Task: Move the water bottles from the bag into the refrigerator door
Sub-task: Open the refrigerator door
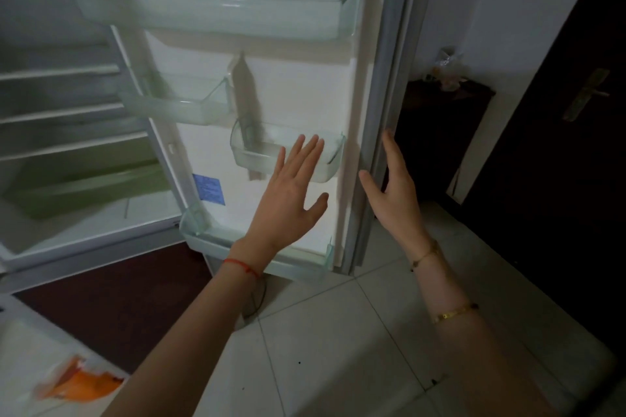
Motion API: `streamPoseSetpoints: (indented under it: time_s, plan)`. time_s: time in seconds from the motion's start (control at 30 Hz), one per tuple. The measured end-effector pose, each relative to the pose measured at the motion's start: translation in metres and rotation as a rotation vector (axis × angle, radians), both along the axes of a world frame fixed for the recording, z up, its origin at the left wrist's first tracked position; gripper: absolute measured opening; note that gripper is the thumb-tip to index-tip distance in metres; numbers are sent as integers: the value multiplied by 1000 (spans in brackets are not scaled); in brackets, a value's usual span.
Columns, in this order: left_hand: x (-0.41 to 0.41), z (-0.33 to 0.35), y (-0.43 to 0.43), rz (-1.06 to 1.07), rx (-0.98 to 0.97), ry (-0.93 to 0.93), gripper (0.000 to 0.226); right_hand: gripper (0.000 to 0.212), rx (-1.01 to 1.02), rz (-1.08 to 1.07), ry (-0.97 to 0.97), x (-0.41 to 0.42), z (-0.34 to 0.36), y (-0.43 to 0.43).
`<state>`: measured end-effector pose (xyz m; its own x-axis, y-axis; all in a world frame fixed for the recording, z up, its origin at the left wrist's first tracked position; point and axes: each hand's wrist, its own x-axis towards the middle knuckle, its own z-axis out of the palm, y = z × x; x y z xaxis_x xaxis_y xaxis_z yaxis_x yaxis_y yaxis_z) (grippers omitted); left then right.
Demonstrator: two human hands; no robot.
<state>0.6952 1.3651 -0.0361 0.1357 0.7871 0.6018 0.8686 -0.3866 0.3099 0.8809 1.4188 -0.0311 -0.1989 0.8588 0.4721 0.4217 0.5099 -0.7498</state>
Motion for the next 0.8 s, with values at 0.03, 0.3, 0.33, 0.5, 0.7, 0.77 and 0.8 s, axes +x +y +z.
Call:
streamPoseSetpoints:
  time_s: [0.03,0.3,0.33,0.5,0.7,0.77,0.8]
  plan:
    - [-2,0,-5,24,5,-23,77,69,-1,4,3,0,1,-5]
    - [-29,1,-62,150,-6,-124,76,65,14,144,-5,-17,8,-45]
    - [-34,1,-71,164,-15,-132,76,64,15,162,-15,-21,9,-49]
    - [-65,1,-115,226,-52,-213,76,62,-3,255,-50,-53,8,-71]
    - [-109,-1,-169,363,-49,-243,75,60,-17,404,-89,-103,7,-99]
    - [-123,-1,-188,401,-49,-255,73,59,-12,453,-98,-122,4,-108]
    - [-131,-1,-198,420,-48,-261,73,59,-13,478,-105,-132,3,-113]
